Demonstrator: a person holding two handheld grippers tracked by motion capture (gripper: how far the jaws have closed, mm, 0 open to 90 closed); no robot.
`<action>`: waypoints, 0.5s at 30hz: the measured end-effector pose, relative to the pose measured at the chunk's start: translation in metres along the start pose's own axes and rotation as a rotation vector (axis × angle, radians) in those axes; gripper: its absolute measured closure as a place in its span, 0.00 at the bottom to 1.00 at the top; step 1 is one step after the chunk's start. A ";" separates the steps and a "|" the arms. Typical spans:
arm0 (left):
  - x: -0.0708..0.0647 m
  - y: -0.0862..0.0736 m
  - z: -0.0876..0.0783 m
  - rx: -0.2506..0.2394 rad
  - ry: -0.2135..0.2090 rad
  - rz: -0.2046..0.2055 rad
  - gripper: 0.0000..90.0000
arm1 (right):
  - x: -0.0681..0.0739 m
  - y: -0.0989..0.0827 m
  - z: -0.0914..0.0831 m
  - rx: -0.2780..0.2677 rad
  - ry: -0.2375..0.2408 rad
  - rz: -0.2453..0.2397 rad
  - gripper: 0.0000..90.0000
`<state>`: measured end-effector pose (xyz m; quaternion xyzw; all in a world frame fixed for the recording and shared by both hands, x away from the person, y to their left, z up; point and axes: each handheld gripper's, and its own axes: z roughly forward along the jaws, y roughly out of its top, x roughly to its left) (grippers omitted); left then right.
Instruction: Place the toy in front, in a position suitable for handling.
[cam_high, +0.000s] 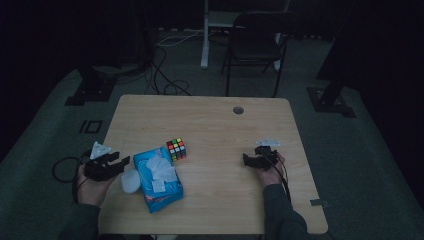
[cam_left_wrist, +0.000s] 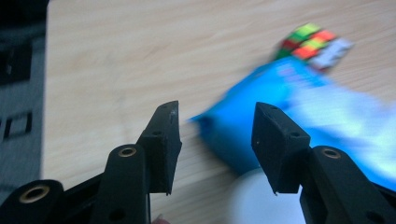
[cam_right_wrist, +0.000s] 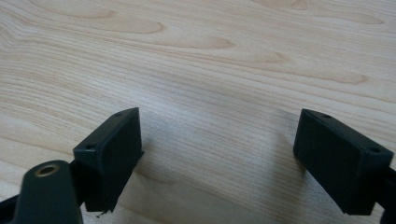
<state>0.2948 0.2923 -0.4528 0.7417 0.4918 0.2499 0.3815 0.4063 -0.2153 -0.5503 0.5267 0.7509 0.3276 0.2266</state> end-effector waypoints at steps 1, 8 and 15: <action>-0.010 0.000 -0.004 -0.016 -0.014 0.008 0.59 | 0.000 0.000 0.000 0.001 -0.001 0.002 0.20; -0.091 -0.016 -0.009 -0.034 -0.166 0.112 0.59 | 0.015 0.006 -0.010 -0.025 0.065 0.002 0.29; -0.148 -0.044 0.001 0.090 -0.323 0.237 0.74 | 0.047 0.025 -0.021 -0.068 0.119 -0.069 0.28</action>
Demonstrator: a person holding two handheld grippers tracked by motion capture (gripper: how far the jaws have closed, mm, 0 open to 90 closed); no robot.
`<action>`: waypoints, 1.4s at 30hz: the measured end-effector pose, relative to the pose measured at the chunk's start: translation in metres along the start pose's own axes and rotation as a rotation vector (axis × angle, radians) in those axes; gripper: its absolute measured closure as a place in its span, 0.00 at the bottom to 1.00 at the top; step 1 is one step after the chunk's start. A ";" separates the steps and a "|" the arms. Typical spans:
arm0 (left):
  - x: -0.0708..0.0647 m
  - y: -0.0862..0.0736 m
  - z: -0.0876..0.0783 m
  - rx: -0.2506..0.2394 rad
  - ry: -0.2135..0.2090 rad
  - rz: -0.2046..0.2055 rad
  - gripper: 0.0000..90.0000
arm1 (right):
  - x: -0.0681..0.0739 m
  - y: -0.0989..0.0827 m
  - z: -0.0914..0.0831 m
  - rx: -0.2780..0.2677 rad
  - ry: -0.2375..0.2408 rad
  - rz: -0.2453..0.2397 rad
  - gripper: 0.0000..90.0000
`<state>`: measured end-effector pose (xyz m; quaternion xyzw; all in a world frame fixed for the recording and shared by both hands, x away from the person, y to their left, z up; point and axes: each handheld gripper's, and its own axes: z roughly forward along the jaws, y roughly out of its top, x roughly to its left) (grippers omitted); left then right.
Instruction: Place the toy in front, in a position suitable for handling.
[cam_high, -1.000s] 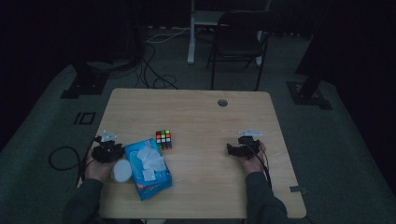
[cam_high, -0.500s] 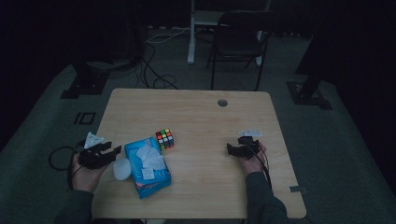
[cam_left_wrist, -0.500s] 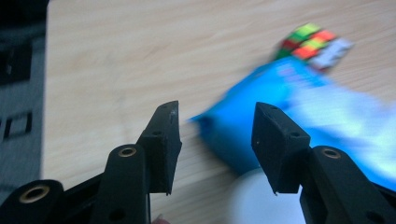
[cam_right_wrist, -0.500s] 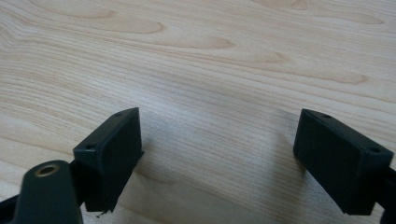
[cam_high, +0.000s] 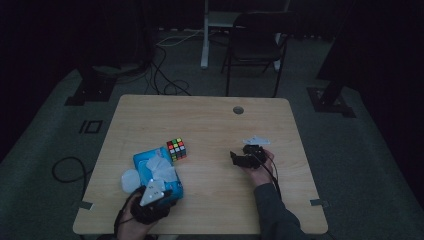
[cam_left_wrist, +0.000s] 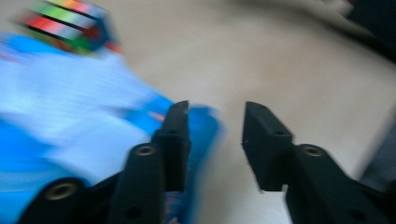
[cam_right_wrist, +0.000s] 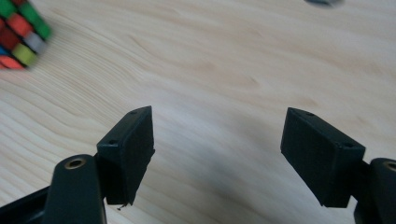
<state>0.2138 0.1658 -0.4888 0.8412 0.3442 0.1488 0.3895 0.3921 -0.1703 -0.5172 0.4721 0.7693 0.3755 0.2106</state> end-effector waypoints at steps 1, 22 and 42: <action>-0.004 -0.003 0.004 0.020 -0.004 0.008 0.77 | 0.005 0.005 0.000 -0.007 0.010 -0.009 0.28; 0.046 -0.037 -0.004 0.109 0.162 -0.071 0.86 | 0.118 0.068 0.044 -0.022 0.198 -0.143 0.24; 0.064 -0.044 -0.010 0.071 0.184 -0.119 0.83 | 0.176 0.085 0.096 0.085 0.147 -0.136 0.16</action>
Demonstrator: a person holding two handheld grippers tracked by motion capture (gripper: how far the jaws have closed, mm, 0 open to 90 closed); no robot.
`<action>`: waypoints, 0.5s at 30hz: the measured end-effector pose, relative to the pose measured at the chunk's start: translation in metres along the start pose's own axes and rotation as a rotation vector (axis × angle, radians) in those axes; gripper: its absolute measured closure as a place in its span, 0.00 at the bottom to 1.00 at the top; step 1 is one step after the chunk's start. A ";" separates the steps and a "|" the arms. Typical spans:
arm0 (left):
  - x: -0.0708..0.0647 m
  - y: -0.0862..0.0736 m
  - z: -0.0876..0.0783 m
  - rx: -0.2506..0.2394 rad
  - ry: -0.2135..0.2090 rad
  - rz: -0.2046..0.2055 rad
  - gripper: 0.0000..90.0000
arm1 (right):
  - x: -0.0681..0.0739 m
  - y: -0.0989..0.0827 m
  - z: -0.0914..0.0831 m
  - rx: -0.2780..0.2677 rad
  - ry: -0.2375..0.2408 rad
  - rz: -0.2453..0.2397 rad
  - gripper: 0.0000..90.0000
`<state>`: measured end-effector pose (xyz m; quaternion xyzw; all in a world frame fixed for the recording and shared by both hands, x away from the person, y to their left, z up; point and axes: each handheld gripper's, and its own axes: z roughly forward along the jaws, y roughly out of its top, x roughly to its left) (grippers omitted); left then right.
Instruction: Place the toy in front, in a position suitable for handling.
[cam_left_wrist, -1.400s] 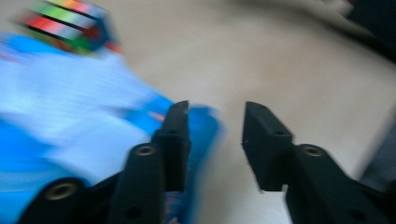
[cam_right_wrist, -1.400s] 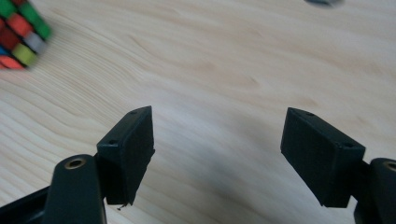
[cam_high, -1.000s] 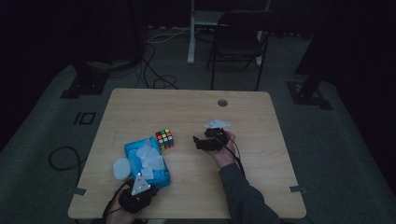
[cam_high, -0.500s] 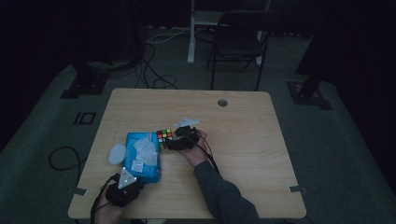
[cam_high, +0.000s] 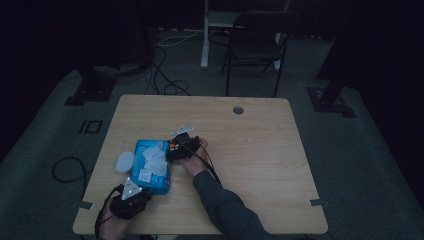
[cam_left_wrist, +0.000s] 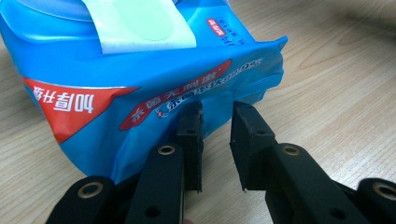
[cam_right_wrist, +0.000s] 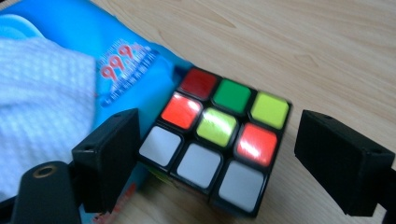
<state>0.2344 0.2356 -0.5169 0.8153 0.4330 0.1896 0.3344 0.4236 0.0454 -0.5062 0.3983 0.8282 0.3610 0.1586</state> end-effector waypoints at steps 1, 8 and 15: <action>0.000 0.000 0.000 0.000 -0.001 0.000 0.83 | -0.002 -0.001 -0.001 0.004 -0.003 0.000 0.17; 0.005 0.000 0.000 -0.003 0.026 -0.022 0.81 | -0.023 -0.008 -0.004 0.017 0.004 0.001 0.23; 0.016 0.001 0.000 -0.009 0.053 -0.043 0.80 | -0.024 -0.005 0.007 0.031 0.032 -0.066 0.30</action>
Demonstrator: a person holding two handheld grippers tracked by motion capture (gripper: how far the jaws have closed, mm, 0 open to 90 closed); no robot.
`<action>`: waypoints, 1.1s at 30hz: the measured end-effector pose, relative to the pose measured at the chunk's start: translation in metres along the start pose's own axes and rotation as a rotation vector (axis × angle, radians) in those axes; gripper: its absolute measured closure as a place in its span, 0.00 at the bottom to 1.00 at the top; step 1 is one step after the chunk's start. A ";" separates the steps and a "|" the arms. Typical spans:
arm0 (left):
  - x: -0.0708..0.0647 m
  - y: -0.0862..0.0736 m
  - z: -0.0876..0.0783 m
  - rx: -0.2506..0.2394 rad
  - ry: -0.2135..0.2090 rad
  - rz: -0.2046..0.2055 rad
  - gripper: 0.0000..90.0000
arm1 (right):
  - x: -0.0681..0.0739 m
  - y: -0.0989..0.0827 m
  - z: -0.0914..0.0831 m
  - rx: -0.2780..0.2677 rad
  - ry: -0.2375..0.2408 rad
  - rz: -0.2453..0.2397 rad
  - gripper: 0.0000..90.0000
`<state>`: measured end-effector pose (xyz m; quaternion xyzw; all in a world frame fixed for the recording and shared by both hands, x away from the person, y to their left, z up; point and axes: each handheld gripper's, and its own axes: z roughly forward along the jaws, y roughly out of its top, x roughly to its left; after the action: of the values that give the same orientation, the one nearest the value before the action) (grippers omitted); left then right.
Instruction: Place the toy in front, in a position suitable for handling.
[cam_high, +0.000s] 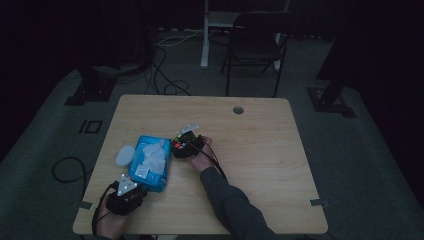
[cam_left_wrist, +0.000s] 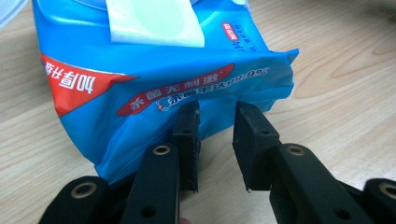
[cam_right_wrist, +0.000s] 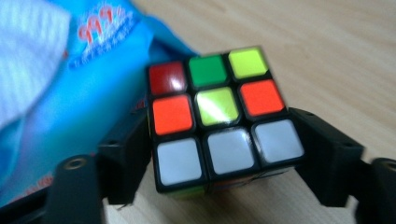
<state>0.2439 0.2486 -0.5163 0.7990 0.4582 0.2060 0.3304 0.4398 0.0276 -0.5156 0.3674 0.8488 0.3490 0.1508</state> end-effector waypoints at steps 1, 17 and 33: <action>0.002 0.000 0.001 -0.002 0.002 -0.005 0.80 | 0.000 -0.001 0.001 0.012 0.014 0.001 0.33; 0.005 0.001 -0.009 -0.067 -0.056 -0.070 0.67 | -0.027 -0.023 -0.041 -0.044 0.023 -0.024 0.38; 0.004 0.012 -0.021 -0.141 -0.088 -0.088 0.61 | -0.050 -0.076 -0.089 -0.079 -0.007 -0.076 0.38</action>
<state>0.2400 0.2547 -0.4932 0.7610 0.4623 0.1877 0.4146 0.3885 -0.0886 -0.5058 0.3296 0.8474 0.3748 0.1811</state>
